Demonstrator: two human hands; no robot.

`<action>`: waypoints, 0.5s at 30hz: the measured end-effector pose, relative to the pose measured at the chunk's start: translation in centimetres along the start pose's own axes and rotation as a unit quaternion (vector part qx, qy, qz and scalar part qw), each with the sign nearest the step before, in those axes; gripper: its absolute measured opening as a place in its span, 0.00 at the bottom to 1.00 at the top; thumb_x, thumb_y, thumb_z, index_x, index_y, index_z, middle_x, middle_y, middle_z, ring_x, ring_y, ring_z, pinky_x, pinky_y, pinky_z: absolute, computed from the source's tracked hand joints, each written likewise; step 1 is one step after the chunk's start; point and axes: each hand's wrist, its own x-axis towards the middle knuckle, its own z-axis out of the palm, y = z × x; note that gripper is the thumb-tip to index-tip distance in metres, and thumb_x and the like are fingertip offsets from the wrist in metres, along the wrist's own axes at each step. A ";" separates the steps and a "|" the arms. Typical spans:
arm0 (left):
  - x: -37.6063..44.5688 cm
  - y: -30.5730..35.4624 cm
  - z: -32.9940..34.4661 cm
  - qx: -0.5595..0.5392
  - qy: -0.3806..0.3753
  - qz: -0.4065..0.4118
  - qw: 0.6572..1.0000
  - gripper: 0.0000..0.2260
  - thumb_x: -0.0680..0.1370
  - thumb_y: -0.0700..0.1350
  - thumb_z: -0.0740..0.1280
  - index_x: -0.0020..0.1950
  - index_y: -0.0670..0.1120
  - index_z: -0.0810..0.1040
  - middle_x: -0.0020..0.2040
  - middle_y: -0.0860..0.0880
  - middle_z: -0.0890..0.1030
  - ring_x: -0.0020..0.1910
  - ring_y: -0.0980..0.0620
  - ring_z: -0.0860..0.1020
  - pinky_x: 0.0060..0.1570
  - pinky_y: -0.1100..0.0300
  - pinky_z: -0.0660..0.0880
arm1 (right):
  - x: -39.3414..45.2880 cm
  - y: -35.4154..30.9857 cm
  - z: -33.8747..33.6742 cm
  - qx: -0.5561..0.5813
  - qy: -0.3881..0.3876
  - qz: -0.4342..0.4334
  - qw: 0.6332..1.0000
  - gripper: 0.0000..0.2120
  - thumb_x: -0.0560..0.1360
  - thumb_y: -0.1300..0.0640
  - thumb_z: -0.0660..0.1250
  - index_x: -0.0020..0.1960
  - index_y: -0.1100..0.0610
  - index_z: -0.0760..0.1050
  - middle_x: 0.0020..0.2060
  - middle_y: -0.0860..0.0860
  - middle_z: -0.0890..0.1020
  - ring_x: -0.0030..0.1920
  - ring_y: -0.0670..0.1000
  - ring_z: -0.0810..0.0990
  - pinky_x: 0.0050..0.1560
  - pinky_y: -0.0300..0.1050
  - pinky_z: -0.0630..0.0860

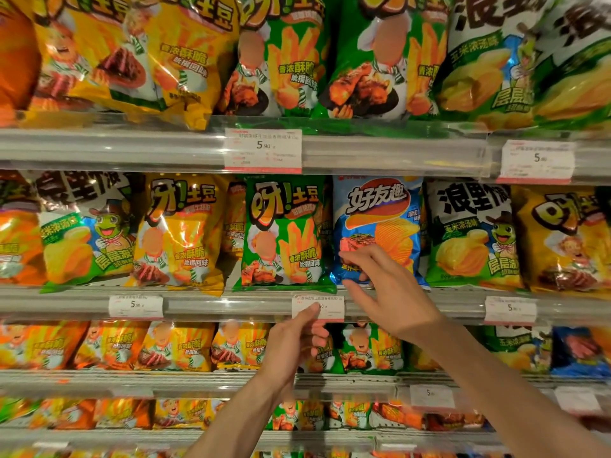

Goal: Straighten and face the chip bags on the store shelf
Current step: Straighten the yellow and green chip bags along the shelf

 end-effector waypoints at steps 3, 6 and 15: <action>-0.1 0.1 0.0 -0.002 -0.005 -0.001 1.000 0.17 0.77 0.54 0.71 0.46 0.39 0.84 0.37 0.44 0.83 0.33 0.53 0.78 0.35 0.60 0.72 | 3.0 -1.2 -0.9 0.030 -0.005 -0.019 0.999 0.25 0.81 0.46 0.62 0.77 0.49 0.63 0.60 0.45 0.70 0.44 0.44 0.75 0.47 0.47 0.78; -0.2 0.2 0.0 -0.002 -0.010 -0.001 1.000 0.17 0.78 0.53 0.70 0.46 0.38 0.84 0.36 0.44 0.82 0.32 0.53 0.78 0.34 0.61 0.72 | 5.5 -1.8 -1.0 0.019 -0.038 -0.023 0.999 0.29 0.81 0.42 0.62 0.79 0.43 0.56 0.66 0.46 0.69 0.41 0.44 0.77 0.45 0.45 0.76; 0.1 -0.1 -0.2 0.001 -0.013 -0.003 1.000 0.18 0.77 0.55 0.71 0.45 0.39 0.85 0.37 0.44 0.83 0.34 0.53 0.78 0.36 0.60 0.72 | 7.0 -2.3 0.7 -0.067 -0.056 -0.034 0.996 0.35 0.79 0.37 0.60 0.81 0.46 0.52 0.69 0.47 0.69 0.50 0.49 0.79 0.43 0.50 0.77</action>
